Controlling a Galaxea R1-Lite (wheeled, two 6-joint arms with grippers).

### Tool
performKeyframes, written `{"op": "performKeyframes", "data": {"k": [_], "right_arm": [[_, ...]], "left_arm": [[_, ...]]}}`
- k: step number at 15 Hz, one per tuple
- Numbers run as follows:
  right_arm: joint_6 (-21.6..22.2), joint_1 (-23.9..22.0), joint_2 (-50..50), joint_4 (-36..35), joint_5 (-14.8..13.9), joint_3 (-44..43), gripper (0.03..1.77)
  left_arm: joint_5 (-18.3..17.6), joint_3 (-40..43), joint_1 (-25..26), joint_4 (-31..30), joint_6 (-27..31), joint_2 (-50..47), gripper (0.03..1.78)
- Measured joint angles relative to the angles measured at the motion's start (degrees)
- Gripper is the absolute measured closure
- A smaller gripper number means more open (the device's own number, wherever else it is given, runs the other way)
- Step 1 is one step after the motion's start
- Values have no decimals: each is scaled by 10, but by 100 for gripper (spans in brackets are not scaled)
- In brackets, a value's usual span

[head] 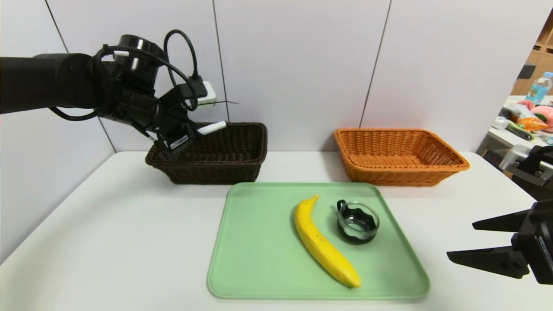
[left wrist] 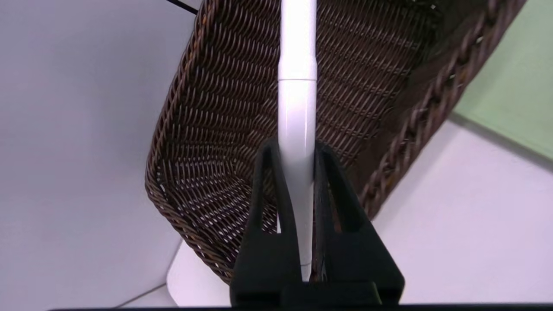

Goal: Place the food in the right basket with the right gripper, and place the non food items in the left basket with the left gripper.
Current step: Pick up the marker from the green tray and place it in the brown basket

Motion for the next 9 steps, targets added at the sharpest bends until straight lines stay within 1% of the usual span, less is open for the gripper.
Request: {"op": "performKeyframes", "data": {"k": [5,7,9], "right_arm": [[0,-1,-5,-6,0,10,10],[0,-1,-8,-6,0,15,10],[0,-2,-9,-7,1,18,10]], "left_arm": [[-2,-59,13,3,111,69,165],[-5,-76,15,3,132,90,165],[-6,-91,15,2,132,110,165]]}}
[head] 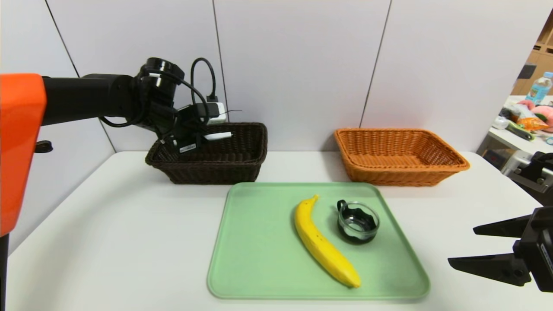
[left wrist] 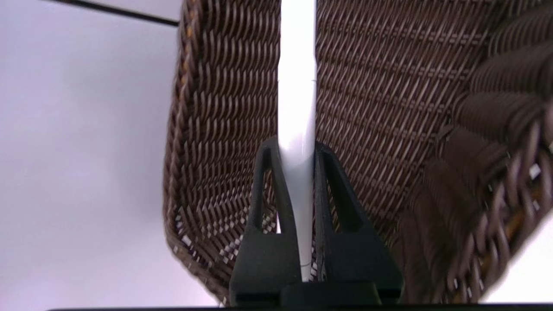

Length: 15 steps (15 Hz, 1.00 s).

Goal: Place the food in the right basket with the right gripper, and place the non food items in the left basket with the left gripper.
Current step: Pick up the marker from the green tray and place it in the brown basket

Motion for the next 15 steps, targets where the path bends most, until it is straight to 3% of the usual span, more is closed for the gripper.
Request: {"op": "performKeyframes", "data": {"k": [15], "right_arm": [[0,-4,-5,-21,0,13,9]], "left_arm": [[-4,-26,-1,2,-11,42,165]]}}
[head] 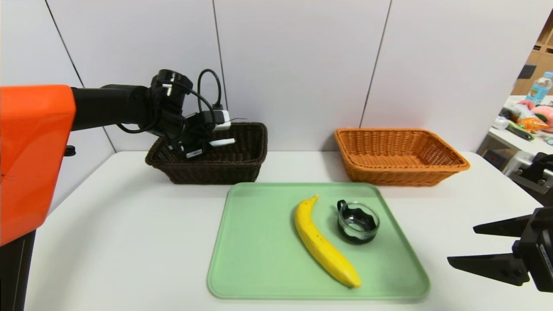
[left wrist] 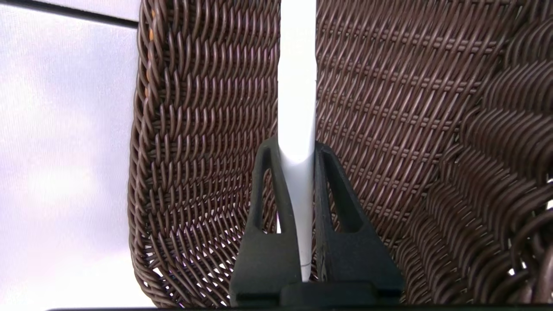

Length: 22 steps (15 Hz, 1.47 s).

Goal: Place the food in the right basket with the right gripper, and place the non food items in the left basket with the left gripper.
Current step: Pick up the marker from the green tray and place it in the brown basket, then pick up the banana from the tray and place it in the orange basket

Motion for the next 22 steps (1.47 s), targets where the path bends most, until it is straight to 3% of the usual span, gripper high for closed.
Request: {"op": "performKeyframes", "data": {"k": [9,12,16,19,22], "right_arm": [[10,0,-6,-5,0,3,9],[11,0,-6,-5,0,2,9],[12,-1,-8,-5,0,3,9],[12,-6,-15,-5,0,3,9],[13,-13,-24,-5,0,4,9]], "left_arm": [[-1,0,-2,2,-24,-5,165],[-1,0,-2,2,-26,-5,116],[-2,-1,-3,3,-37,-11,74],[-9,2,-7,32,-123,-39,53],[-49,30,-16,96,-236,-99,40]]}}
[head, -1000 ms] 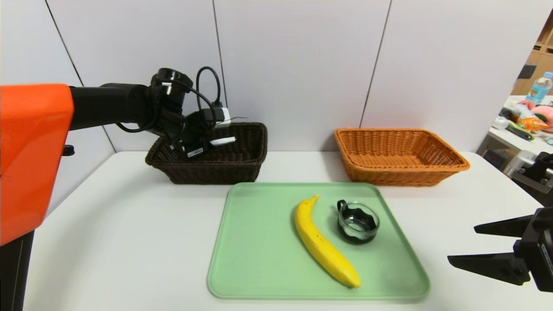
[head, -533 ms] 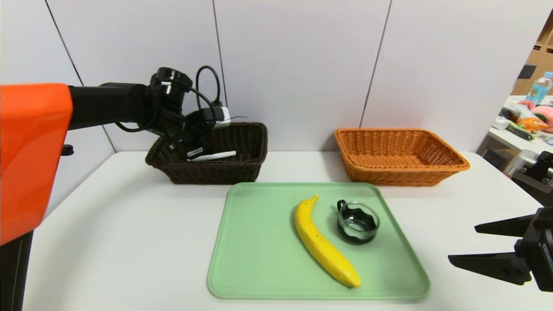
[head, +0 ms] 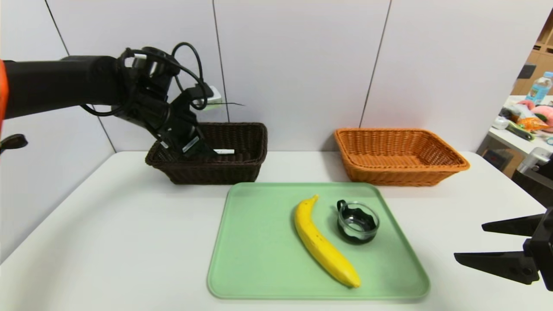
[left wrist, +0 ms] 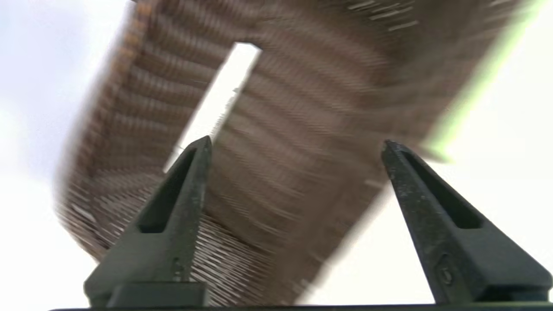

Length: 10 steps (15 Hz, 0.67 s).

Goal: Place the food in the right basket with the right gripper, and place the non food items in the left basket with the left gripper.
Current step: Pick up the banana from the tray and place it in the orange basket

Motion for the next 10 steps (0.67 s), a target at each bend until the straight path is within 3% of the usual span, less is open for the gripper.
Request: {"op": "performKeyframes", "data": {"k": [4,10], "right_arm": [[0,-4,-10,-1,1,2,9],[-2,-1,-15,-1,0,3,9]], "left_arm": [[-21,115,-19,17,-150,-111,28],[-17,297,-70,12,-374,-273,19]]}}
